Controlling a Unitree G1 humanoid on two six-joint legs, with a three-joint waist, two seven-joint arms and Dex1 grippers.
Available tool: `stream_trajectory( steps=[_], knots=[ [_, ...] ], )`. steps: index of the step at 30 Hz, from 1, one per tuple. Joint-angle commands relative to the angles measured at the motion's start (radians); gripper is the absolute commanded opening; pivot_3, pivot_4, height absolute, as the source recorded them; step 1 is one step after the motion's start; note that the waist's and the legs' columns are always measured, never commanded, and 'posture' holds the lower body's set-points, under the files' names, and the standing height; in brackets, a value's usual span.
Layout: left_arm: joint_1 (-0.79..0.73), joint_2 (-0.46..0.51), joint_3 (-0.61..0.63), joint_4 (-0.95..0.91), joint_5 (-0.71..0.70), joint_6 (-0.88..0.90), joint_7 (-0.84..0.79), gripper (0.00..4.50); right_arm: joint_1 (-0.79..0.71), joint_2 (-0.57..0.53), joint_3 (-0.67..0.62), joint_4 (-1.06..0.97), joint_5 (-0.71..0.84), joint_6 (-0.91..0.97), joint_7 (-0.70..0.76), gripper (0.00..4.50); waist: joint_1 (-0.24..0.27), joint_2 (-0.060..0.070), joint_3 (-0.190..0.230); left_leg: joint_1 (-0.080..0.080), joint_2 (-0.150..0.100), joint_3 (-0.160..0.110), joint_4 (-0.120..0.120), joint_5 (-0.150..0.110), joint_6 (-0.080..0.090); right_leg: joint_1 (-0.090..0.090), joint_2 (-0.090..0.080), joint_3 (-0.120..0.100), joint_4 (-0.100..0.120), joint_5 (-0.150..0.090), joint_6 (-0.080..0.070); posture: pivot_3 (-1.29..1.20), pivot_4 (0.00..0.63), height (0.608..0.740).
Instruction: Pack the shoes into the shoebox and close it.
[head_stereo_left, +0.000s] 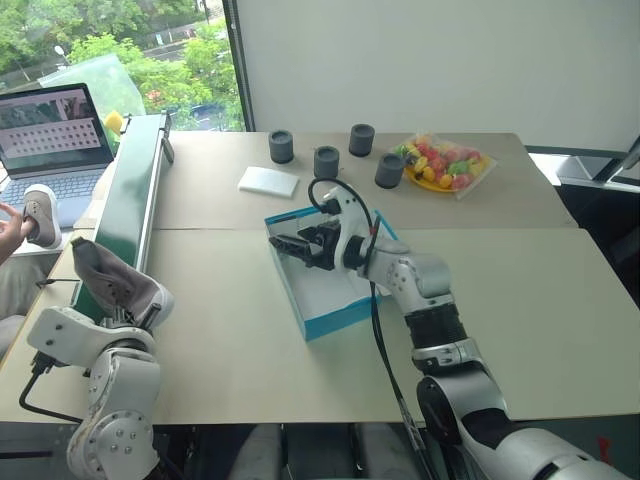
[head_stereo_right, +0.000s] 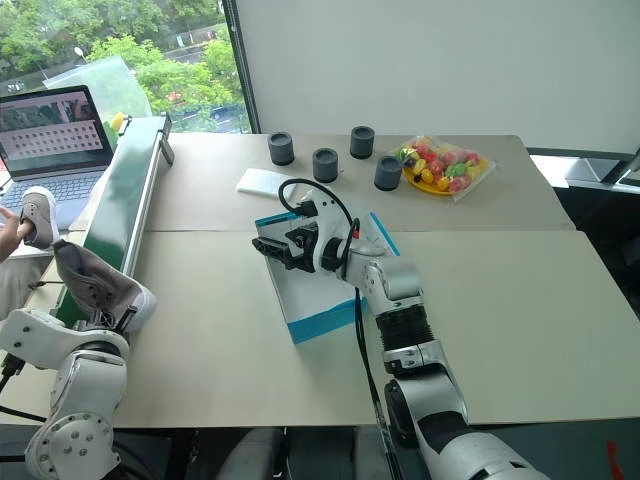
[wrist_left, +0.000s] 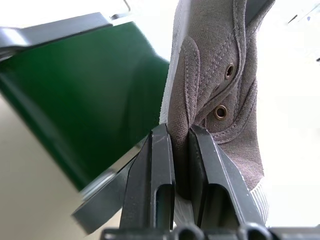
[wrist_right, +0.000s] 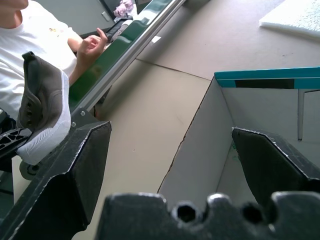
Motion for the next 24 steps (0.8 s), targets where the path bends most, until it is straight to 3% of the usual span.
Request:
stream_trajectory(
  steps=[1,4,8,11,16,24],
  knots=[
    [0.012,-0.002,-0.042,-0.066,0.005,-0.069,-0.092,0.01,-0.011,0.002,-0.024,-0.039,0.032,-0.008,-0.001,4.50,0.000,0.000,0.000,0.000,0.000,0.000,0.000,0.000,0.000,0.000,0.000,0.000,0.000,0.000,0.000,0.00,0.150,0.726],
    [0.031,0.007,-0.086,-0.090,-0.014,-0.086,-0.171,0.01,-0.036,0.023,-0.080,-0.011,0.087,0.066,-0.024,4.50,0.001,0.000,0.000,0.000,0.000,0.000,0.000,0.000,0.000,0.000,0.000,0.000,0.000,0.000,0.000,0.00,0.150,0.726],
    [0.073,0.081,-0.196,-0.106,-0.171,0.023,-0.345,0.01,-0.152,0.034,-0.249,0.089,0.257,0.253,-0.048,4.50,-0.002,0.000,0.000,-0.001,0.000,0.000,0.000,0.000,0.000,0.000,0.000,0.000,0.000,0.000,0.000,0.00,0.150,0.726],
    [0.093,0.155,-0.258,-0.099,-0.209,0.080,-0.418,0.01,-0.207,0.013,-0.302,0.138,0.338,0.391,-0.028,4.50,-0.003,0.000,0.000,-0.001,0.000,0.000,0.000,0.000,0.000,0.000,0.000,0.000,0.000,0.000,-0.001,0.00,0.150,0.726],
    [0.048,0.201,-0.303,-0.068,-0.248,0.094,-0.447,0.01,-0.228,-0.024,-0.301,0.136,0.423,0.557,0.023,4.50,-0.005,0.000,0.000,-0.001,0.001,0.000,-0.001,0.000,0.000,-0.001,0.001,0.000,-0.001,0.000,-0.001,0.00,0.150,0.726],
    [-0.035,0.214,-0.363,-0.026,-0.282,0.114,-0.459,0.01,-0.195,-0.071,-0.187,0.110,0.397,0.548,0.082,4.50,-0.004,0.000,0.000,-0.001,0.001,0.000,-0.001,0.000,0.000,-0.001,0.001,0.000,-0.001,0.000,-0.001,0.00,0.150,0.726]
  ],
)
